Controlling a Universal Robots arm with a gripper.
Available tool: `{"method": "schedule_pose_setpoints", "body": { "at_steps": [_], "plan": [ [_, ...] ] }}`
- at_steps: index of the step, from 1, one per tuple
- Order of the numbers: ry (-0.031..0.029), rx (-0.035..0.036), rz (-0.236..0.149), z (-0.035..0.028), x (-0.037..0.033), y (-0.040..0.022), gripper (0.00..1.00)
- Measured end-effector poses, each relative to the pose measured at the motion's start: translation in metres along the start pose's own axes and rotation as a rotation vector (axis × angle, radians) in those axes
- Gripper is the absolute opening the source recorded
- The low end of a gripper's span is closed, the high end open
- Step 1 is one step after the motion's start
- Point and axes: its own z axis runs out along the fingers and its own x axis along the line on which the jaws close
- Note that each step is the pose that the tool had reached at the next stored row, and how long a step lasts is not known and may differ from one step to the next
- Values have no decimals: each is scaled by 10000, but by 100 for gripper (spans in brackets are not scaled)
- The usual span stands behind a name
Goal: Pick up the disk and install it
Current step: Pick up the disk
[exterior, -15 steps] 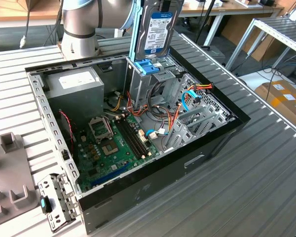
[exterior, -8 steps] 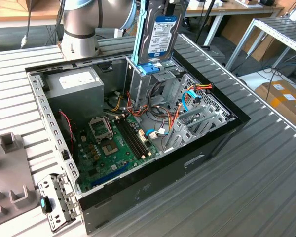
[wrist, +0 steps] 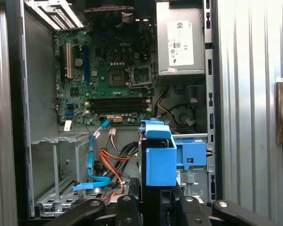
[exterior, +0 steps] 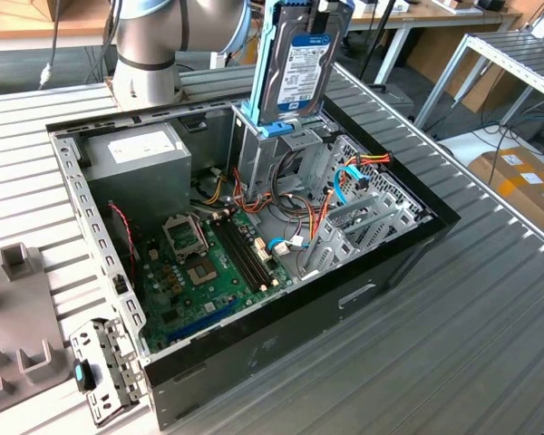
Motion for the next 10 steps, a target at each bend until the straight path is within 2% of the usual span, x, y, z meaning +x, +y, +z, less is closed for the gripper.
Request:
{"method": "schedule_pose_setpoints", "body": {
  "at_steps": [7, 10],
  "plan": [
    [-1, 0, 1, 5, 119, -5, 35],
    [-3, 1, 1, 7, 137, -20, 35]
  ]
}}
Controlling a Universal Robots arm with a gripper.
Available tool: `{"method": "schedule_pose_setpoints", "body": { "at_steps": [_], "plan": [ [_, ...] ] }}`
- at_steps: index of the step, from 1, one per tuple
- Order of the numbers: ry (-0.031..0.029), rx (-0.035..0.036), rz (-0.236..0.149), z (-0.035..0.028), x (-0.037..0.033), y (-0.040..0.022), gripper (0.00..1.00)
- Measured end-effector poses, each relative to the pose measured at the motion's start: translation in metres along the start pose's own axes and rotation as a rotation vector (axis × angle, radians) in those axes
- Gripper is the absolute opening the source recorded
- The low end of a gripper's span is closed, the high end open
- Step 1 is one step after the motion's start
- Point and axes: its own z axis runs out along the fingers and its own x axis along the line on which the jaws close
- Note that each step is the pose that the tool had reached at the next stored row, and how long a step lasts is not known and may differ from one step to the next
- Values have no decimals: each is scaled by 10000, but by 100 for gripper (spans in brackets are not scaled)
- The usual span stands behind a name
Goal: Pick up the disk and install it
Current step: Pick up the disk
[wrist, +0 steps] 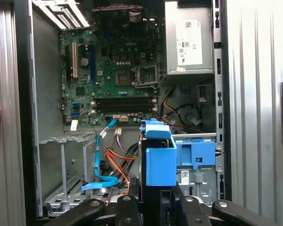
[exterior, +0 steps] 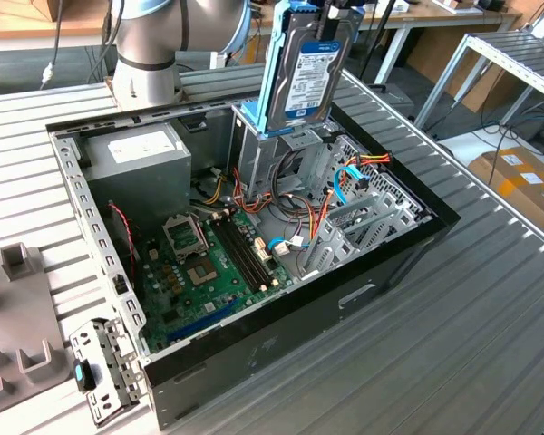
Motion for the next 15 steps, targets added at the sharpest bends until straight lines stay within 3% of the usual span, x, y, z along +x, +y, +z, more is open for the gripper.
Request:
{"method": "schedule_pose_setpoints", "body": {
  "at_steps": [10, 12, 15],
  "plan": [
    [1, 0, 0, 4, 42, -180, 35],
    [2, 0, -1, 5, 68, -203, 35],
    [1, 0, 0, 10, 170, -232, 35]
  ]
}}
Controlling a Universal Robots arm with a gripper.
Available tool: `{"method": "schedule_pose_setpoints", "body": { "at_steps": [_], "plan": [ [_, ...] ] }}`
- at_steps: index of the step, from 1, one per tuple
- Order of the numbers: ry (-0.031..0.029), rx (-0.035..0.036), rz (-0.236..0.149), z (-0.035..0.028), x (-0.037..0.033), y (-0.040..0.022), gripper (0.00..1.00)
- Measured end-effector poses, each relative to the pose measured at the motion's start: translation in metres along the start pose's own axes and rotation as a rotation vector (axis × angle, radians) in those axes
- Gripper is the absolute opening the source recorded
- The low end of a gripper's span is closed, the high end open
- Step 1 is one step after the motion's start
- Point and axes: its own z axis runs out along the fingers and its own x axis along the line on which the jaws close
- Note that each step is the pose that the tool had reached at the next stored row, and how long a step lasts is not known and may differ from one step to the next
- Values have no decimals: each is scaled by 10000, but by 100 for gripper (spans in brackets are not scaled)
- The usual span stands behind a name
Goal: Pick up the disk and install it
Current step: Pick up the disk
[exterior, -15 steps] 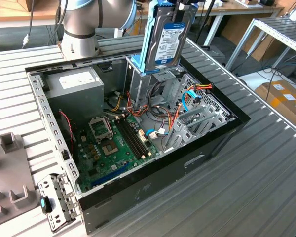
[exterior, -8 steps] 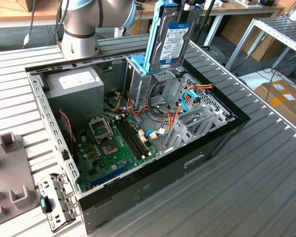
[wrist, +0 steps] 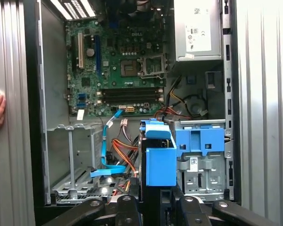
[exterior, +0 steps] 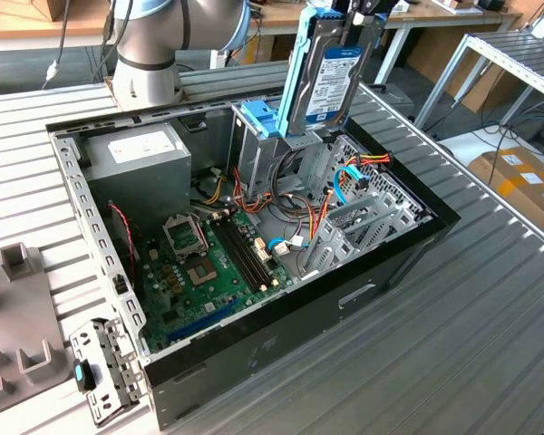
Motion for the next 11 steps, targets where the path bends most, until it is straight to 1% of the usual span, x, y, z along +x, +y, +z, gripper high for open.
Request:
{"method": "schedule_pose_setpoints", "body": {
  "at_steps": [1, 3, 7, 8, 10, 11],
  "plan": [
    [1, 0, 0, 0, 21, -5, 35],
    [-1, 0, 0, 5, 94, -19, 35],
    [1, 0, 0, 8, 189, -33, 35],
    [-1, 0, -1, 11, 237, -39, 35],
    [2, 0, 0, 11, 289, -45, 35],
    [0, 0, 0, 14, 330, -49, 35]
  ]
}}
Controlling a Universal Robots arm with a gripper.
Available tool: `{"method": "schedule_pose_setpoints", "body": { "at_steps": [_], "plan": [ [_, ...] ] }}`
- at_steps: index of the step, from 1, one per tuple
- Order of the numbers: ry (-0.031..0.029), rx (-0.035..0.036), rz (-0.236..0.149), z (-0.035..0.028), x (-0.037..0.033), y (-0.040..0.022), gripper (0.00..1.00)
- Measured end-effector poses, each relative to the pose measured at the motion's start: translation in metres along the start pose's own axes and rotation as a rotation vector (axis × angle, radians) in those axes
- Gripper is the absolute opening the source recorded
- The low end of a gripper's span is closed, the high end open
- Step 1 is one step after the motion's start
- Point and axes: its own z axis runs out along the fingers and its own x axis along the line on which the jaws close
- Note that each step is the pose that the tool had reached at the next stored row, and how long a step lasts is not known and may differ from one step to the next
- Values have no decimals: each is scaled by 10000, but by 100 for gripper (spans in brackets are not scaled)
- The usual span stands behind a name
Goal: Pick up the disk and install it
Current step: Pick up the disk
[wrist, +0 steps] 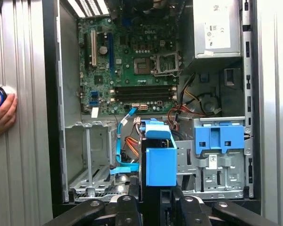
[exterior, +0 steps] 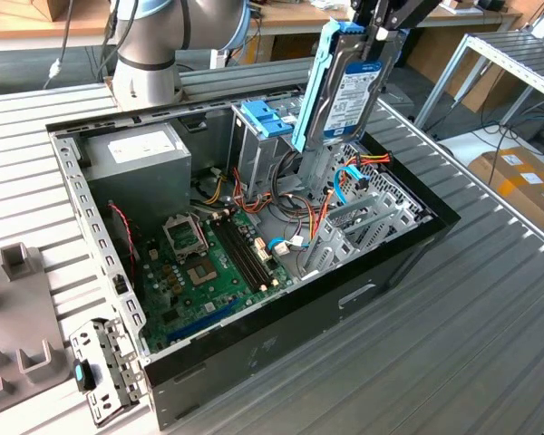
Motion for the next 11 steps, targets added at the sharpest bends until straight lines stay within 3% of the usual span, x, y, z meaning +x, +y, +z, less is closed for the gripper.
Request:
{"method": "schedule_pose_setpoints", "body": {
  "at_steps": [8, 11],
  "plan": [
    [1, 0, 0, 14, 360, -26, 35],
    [-1, 0, 0, 22, 533, -37, 35]
  ]
}}
